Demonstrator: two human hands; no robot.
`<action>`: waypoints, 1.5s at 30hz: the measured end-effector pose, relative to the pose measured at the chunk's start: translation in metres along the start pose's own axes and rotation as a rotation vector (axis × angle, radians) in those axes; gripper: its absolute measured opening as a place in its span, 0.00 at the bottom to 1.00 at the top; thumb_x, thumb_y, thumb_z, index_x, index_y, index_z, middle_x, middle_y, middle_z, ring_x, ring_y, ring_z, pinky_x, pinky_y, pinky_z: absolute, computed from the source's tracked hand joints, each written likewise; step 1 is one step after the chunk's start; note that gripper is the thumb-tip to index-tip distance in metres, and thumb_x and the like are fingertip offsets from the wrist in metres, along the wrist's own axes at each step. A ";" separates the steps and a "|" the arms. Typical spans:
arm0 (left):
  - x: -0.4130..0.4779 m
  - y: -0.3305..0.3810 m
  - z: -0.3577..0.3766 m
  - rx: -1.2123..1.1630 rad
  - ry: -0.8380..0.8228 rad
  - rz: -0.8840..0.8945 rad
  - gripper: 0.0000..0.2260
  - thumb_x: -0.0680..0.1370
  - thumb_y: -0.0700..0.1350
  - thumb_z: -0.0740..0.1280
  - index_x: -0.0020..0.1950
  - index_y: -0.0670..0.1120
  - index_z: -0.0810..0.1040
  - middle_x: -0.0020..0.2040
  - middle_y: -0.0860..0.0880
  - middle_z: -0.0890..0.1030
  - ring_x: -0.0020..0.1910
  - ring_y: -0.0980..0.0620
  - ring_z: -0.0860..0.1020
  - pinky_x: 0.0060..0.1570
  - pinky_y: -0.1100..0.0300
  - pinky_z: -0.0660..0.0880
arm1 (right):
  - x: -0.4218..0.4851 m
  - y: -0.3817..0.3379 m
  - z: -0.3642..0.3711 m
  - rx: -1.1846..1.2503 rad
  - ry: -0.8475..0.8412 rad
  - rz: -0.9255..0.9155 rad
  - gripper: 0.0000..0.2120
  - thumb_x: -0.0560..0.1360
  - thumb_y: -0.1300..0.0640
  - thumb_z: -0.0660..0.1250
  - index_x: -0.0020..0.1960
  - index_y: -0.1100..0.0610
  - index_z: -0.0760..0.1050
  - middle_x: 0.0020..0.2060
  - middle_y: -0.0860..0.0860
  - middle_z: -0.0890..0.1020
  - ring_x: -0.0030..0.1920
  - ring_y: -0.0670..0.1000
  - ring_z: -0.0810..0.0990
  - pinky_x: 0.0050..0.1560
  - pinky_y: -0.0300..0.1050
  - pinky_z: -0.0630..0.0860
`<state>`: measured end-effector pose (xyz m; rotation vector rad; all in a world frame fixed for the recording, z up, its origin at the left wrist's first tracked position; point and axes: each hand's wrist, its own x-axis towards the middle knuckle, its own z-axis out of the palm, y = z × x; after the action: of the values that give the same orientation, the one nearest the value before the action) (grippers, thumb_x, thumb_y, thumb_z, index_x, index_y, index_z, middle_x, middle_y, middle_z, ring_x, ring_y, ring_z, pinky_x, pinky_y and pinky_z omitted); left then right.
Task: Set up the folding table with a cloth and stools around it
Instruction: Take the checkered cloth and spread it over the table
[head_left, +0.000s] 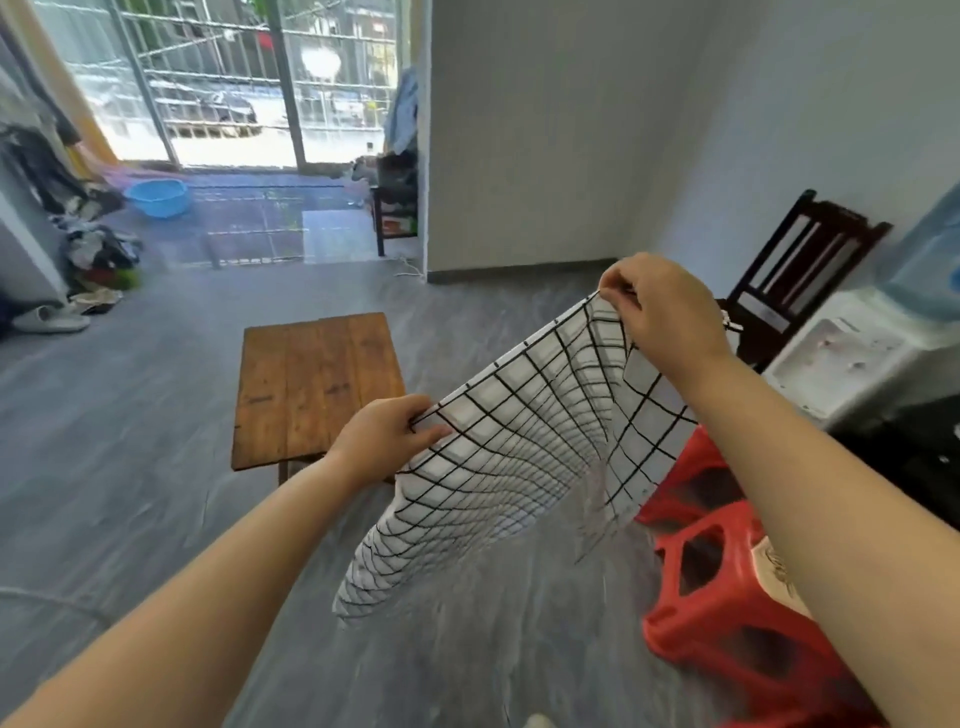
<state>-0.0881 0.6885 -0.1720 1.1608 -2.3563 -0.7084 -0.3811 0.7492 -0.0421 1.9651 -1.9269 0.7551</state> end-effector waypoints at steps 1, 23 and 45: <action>0.002 -0.004 0.001 -0.010 -0.004 -0.022 0.16 0.75 0.55 0.68 0.33 0.54 0.65 0.28 0.53 0.70 0.29 0.57 0.69 0.31 0.56 0.65 | 0.007 0.001 0.001 0.006 0.007 0.005 0.06 0.78 0.56 0.64 0.48 0.56 0.78 0.44 0.52 0.81 0.44 0.53 0.77 0.42 0.48 0.74; 0.200 0.026 0.020 -0.042 0.114 -0.141 0.09 0.79 0.51 0.62 0.44 0.46 0.72 0.34 0.52 0.74 0.35 0.51 0.72 0.36 0.54 0.70 | 0.117 0.112 0.072 0.209 -0.246 -0.077 0.15 0.75 0.56 0.69 0.61 0.51 0.75 0.38 0.45 0.77 0.37 0.43 0.74 0.41 0.39 0.72; 0.295 -0.009 0.003 -0.077 0.201 -0.140 0.07 0.77 0.51 0.66 0.47 0.49 0.79 0.35 0.58 0.75 0.34 0.61 0.73 0.33 0.67 0.64 | 0.214 0.081 0.210 0.417 -0.513 -0.253 0.04 0.74 0.57 0.69 0.48 0.56 0.77 0.37 0.42 0.75 0.38 0.42 0.74 0.38 0.32 0.67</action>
<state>-0.2510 0.4442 -0.1379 1.3078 -2.0812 -0.6873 -0.4323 0.4503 -0.1093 2.8242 -1.8147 0.6679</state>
